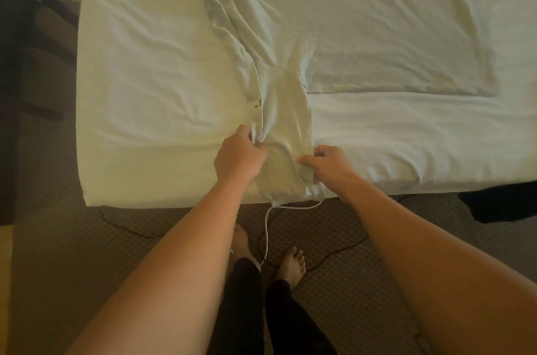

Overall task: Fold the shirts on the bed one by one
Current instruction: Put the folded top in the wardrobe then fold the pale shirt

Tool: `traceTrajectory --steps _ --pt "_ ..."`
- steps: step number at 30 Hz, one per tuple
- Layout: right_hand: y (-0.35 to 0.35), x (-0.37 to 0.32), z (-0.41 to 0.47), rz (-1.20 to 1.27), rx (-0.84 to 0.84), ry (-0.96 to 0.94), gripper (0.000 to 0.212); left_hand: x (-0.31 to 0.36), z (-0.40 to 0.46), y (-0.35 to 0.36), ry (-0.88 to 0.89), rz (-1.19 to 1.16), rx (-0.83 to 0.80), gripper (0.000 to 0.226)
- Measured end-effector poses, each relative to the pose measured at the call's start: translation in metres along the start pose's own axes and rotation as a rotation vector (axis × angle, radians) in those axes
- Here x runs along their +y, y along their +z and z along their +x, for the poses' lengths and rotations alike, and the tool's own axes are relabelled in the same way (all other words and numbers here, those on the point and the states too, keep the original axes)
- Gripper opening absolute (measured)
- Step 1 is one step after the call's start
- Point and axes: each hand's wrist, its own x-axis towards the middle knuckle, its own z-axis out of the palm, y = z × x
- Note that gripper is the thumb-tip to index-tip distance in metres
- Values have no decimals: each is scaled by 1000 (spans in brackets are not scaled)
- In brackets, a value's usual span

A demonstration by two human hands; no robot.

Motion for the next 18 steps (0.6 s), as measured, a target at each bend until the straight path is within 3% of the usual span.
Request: traceTrajectory --steps 2,4,7,9,11,13,14,16,18 --pt "-3 1 -3 72 -19 14 18 -10 -4 -2 16 38 93 14" --pt "-4 2 -8 120 -57 35 17 -21 -13 -1 -38 -95 132 18" --pt "-4 2 -16 271 -109 78 14 -30 -21 -6 -337 -771 168 18" --pt "-1 2 -22 385 -155 105 13 -25 -28 -13 -530 -1208 90 14" --pt "3 7 -29 481 -213 159 16 -26 -32 -16 -580 -1412 3 20" --pt "6 16 -34 532 -278 197 23 -34 -34 -14 -527 -1349 -66 36" --pt "7 21 -36 503 -299 210 26 -39 -36 -13 -468 -1190 -113 41" --pt "9 29 -37 319 -278 211 23 -50 -43 -9 -354 -846 -204 31" --pt "8 34 -36 92 -209 191 20 -61 -49 -4 -315 -692 -225 19"
